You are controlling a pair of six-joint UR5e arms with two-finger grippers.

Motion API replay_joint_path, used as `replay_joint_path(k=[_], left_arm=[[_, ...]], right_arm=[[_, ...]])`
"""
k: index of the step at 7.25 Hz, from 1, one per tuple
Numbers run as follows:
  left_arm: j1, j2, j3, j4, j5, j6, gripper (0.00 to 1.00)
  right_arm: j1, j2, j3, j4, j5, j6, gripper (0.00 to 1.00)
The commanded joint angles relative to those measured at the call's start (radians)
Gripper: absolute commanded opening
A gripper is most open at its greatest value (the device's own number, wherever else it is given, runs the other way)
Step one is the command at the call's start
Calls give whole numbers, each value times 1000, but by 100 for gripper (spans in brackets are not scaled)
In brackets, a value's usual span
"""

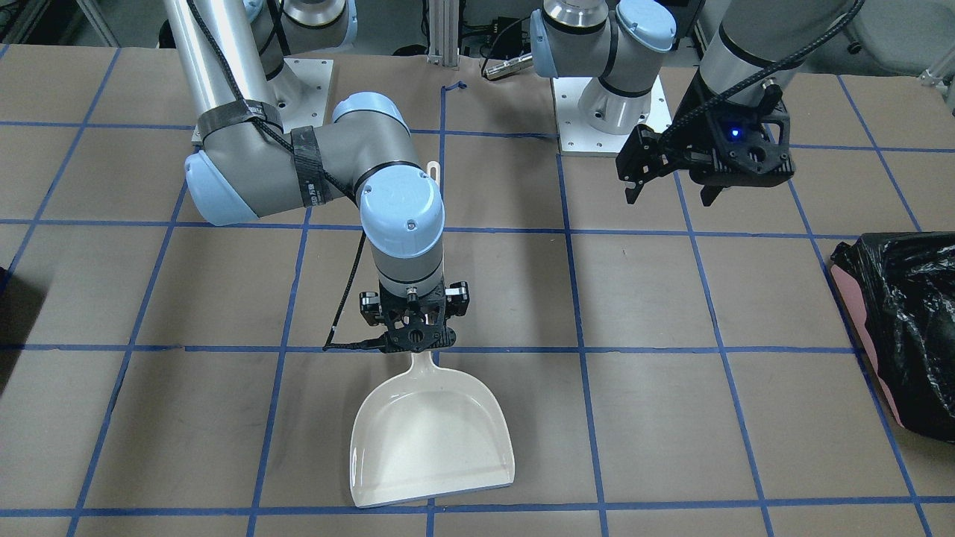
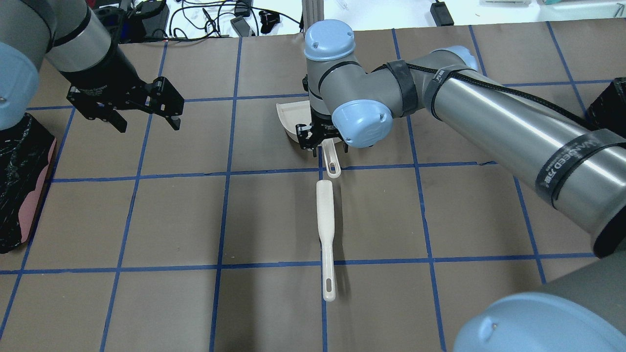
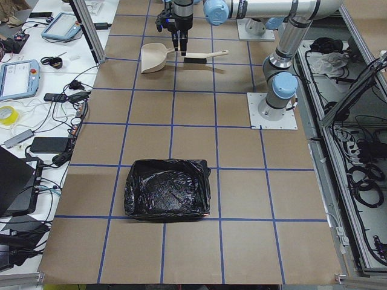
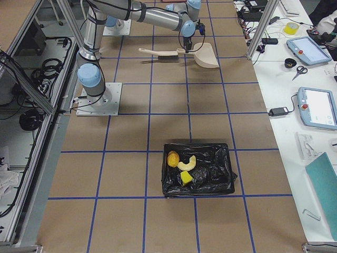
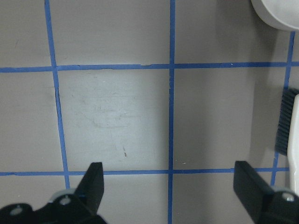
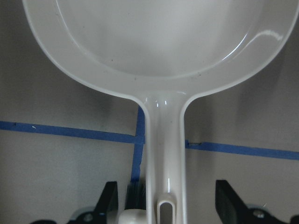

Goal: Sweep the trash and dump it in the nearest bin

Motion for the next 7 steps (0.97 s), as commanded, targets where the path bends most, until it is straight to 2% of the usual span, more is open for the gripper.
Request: replay_joint_path(k=[1,3,4,7], left_arm=[[-1,0,0,0,5,0,100],[5,8,9,3,8,3,100],[4,11,6,3,8,1,100],[1,14,0,3,7,1,100]], right_arm=[[-15,-39,-10,0,-20,-15,91],[-108,-65,-36,6,-21,-134,99],[-165,-98,-39,44,-18,-147,100],[-286,-243,-40,258,-20,-245,100]])
